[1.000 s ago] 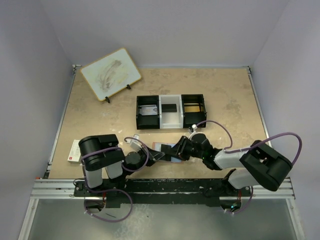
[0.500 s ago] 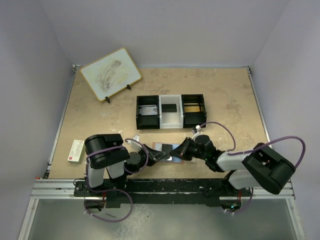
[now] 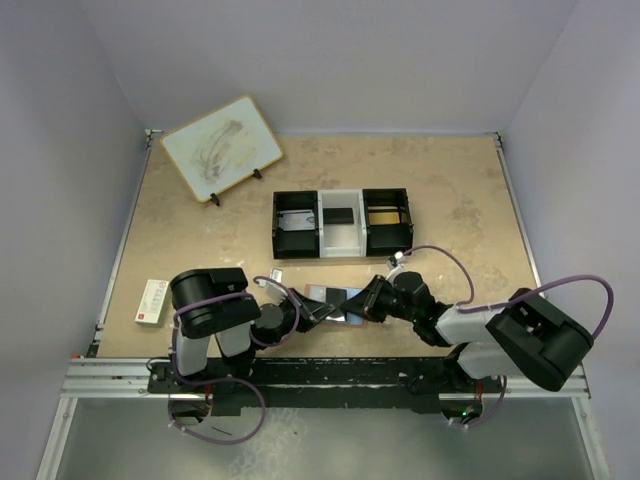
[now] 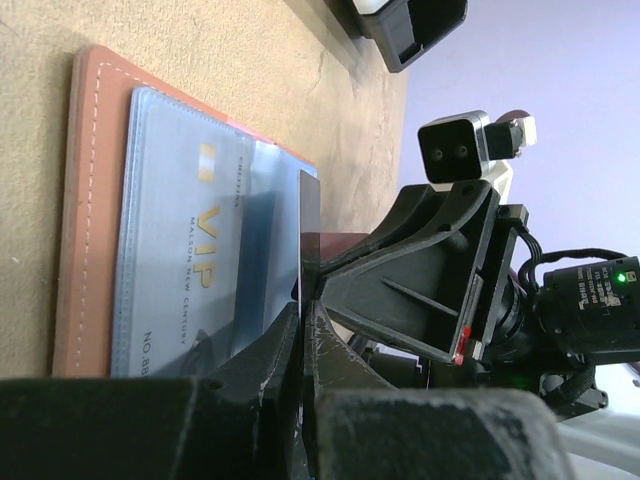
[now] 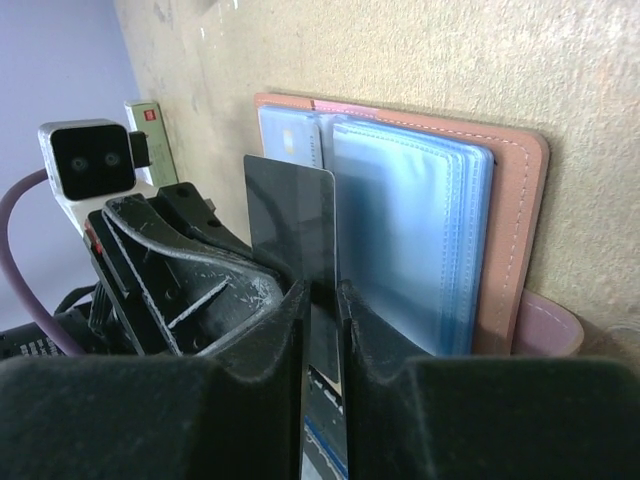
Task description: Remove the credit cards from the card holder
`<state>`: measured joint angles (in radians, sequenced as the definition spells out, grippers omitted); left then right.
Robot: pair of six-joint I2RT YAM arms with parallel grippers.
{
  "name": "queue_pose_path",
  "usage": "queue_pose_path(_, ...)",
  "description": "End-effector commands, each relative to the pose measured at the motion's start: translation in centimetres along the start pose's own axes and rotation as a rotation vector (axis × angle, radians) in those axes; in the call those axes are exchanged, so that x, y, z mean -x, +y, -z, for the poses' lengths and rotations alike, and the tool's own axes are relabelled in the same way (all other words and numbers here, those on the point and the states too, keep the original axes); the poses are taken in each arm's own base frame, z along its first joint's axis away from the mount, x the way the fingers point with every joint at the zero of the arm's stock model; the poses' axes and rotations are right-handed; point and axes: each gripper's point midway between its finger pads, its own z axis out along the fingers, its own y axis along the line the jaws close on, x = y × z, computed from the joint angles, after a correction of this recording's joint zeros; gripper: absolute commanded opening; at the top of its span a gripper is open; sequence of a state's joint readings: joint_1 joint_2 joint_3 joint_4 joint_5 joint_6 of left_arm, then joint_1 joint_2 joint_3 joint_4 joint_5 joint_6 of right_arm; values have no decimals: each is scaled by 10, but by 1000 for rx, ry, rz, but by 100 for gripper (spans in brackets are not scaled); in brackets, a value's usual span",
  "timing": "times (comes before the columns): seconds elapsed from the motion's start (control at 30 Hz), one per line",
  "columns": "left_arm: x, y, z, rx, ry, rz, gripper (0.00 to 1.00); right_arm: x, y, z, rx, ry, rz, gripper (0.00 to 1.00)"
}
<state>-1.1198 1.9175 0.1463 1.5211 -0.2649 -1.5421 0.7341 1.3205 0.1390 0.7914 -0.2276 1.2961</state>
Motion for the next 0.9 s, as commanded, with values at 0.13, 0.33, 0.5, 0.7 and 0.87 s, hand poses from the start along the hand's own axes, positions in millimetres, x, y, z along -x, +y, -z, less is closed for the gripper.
queue_pose_path(0.13,-11,-37,4,-143,45,7,0,10,41,8,153,-43,11,3)
queue_pose_path(0.33,-7,-35,8,-134,30,1,13,14,34,14,121,-73,13,0)
queue_pose_path(0.5,-6,-30,8,-109,24,-10,27,13,28,18,106,-74,10,0)
queue_pose_path(0.7,-1,-14,8,-23,5,-56,29,10,11,21,51,-76,-4,0)
queue_pose_path(0.87,-1,0,-1,114,-6,-158,29,10,4,22,23,-80,-5,0)
